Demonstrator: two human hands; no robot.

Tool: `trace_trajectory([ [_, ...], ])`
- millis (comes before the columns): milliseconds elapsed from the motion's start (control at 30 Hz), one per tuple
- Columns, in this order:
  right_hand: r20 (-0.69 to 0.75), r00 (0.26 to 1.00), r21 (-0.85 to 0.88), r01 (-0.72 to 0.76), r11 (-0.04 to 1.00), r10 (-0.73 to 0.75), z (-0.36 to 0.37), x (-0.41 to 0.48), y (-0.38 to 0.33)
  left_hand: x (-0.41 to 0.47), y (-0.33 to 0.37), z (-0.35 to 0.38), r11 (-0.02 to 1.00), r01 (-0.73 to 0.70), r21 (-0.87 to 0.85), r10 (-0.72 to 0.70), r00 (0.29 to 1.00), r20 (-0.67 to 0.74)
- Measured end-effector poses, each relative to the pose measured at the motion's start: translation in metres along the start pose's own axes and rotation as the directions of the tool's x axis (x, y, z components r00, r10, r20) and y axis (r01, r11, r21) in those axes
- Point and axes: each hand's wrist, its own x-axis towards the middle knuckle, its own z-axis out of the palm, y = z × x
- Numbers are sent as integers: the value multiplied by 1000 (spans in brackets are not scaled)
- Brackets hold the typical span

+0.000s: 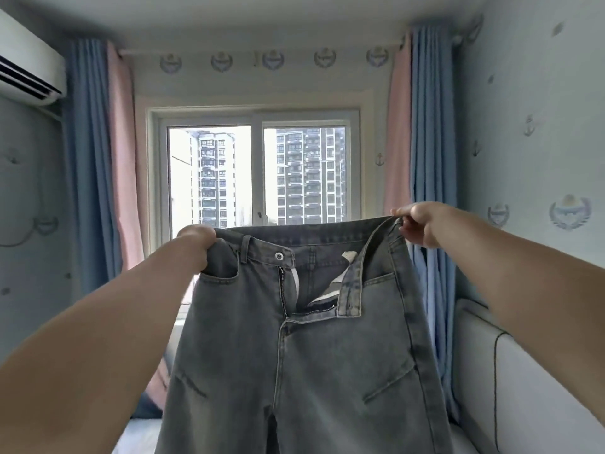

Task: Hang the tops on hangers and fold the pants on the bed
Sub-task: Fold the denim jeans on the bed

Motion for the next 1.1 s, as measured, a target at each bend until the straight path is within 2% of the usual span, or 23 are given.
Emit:
trace_trajectory([
  [100, 109, 994, 133, -30, 991, 15, 14, -2, 6, -9, -3, 7, 970, 133, -202, -117, 989, 89],
  [200, 253, 968, 203, -54, 978, 0, 35, -12, 10, -22, -1, 24, 933, 180, -312, -126, 975, 183],
  [367, 390, 919, 154, -9, 988, -52, 71, -33, 10, -49, 9, 53, 916, 9, -401, 103, 960, 259],
  [433, 426, 901, 133, 25, 991, -80, 82, -44, 8, -64, 15, 57, 896, -58, -440, 197, 940, 277],
  [533, 486, 864, 139, 72, 988, -132, 95, -61, 4, -84, 22, 60, 896, -164, -413, 313, 892, 326],
  [767, 505, 829, 142, 194, 971, -240, 109, -87, -1, -116, 22, 59, 915, -268, -302, 391, 773, 500],
  [833, 512, 822, 116, 221, 968, -249, 111, -94, -3, -119, 17, 63, 902, -324, -285, 429, 748, 507],
  [1000, 450, 838, 2, 344, 939, -308, 115, -105, -1, -118, 5, 77, 854, -424, -301, 508, 804, 310],
  [1100, 314, 796, -65, 563, 824, -518, 101, -96, 2, -108, 5, 71, 854, -395, -339, 488, 834, 256],
])
